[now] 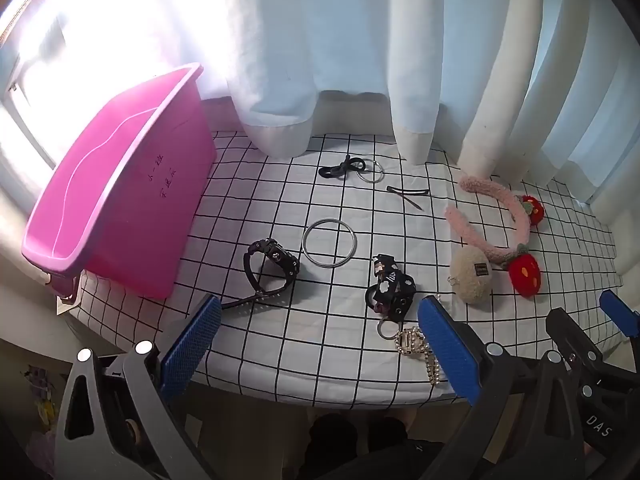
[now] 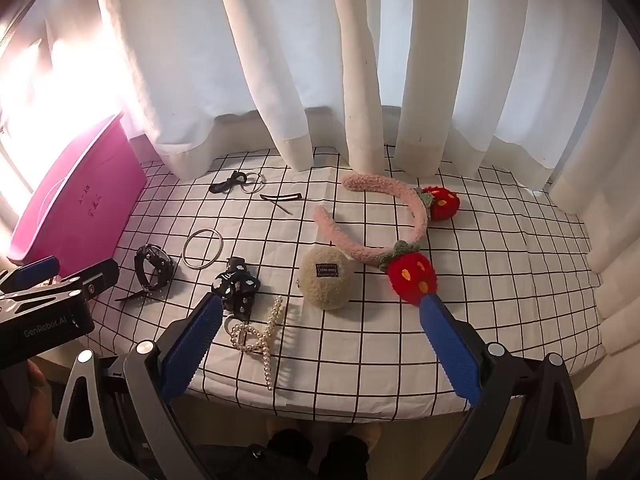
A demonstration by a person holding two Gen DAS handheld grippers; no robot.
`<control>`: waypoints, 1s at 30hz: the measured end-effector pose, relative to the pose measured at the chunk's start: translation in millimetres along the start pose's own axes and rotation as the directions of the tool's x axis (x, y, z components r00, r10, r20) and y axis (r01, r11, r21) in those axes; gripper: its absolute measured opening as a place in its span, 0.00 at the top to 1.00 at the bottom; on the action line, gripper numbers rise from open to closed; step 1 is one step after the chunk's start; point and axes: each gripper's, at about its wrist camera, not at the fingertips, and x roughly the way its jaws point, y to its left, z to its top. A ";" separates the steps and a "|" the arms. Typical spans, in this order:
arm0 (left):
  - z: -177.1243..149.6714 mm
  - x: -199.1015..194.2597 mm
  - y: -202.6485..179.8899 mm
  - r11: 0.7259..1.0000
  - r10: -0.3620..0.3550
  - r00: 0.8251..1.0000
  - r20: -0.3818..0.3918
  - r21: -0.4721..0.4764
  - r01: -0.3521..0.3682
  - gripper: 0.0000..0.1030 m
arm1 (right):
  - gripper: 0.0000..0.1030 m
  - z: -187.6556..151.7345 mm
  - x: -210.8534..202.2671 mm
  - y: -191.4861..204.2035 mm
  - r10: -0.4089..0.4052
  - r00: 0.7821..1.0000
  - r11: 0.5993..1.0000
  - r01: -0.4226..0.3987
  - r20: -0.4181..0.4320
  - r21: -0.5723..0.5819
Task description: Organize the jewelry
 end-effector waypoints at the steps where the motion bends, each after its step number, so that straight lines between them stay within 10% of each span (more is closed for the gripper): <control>1: 0.2 -0.1 -0.2 1.000 -0.001 1.000 0.001 0.000 0.001 0.06 | 0.08 0.0 -0.1 0.1 -0.001 1.000 1.000 0.001 0.001 -0.001; 30: 0.5 -4.8 1.5 1.000 0.006 1.000 0.009 -0.008 -0.006 0.06 | 0.08 0.6 -2.2 -1.6 0.010 1.000 1.000 -0.010 0.003 0.009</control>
